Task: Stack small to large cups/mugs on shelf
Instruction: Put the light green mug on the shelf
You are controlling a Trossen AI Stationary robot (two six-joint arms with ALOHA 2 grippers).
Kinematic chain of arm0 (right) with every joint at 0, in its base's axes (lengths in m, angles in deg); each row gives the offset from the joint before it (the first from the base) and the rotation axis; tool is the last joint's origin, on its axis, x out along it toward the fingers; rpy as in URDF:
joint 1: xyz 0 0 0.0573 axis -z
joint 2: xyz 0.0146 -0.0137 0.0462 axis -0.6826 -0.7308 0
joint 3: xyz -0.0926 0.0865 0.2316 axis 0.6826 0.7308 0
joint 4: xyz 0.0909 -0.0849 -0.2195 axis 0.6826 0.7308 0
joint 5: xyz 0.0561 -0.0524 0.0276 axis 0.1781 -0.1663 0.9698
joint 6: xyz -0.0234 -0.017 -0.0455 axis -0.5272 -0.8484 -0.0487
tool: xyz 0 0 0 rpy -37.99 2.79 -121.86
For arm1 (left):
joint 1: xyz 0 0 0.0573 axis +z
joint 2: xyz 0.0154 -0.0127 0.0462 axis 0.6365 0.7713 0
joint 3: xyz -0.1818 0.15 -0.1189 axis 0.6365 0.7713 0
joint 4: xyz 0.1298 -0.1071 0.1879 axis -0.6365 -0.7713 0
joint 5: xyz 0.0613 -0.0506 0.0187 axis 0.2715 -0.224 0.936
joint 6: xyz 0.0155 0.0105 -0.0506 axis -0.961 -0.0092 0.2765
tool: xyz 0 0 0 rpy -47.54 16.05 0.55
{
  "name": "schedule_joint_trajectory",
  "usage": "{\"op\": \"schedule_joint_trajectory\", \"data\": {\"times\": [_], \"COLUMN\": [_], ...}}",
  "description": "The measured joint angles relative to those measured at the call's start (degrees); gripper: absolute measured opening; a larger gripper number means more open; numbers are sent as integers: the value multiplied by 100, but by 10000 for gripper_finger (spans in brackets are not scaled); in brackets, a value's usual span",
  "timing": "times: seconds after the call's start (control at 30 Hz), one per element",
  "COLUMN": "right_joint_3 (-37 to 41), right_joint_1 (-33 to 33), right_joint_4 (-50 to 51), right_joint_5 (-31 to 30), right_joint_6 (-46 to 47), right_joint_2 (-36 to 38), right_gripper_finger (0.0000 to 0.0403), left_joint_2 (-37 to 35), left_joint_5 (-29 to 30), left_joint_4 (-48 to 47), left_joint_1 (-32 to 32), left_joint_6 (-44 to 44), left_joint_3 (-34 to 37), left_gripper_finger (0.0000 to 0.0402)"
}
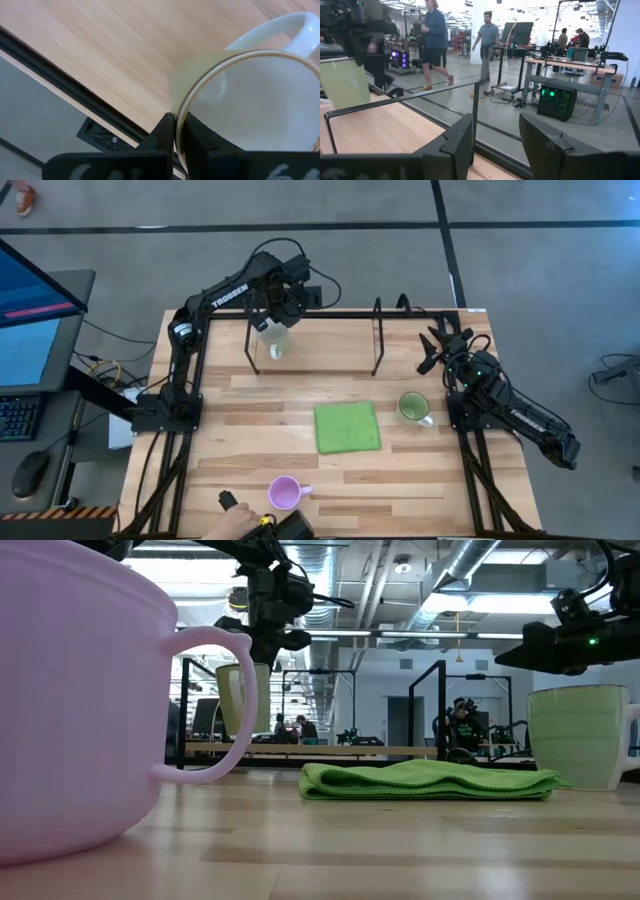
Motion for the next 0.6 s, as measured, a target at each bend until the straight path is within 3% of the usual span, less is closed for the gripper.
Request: {"op": "schedule_joint_trajectory", "data": {"times": [0.43,0.6], "right_joint_3": [-1,-1], "right_joint_1": [0,0], "right_joint_4": [2,2], "right_joint_5": [-2,-4], "right_joint_6": [-9,-43], "right_joint_2": [0,0], "right_gripper_finger": [184,184], "left_joint_2": [323,340], "left_joint_5": [243,240], "left_joint_4": [21,73], "left_joint_1": [26,28], "left_joint_6": [-83,34], "left_joint_3": [-11,-4], "left_gripper_finger": [3,20]}}
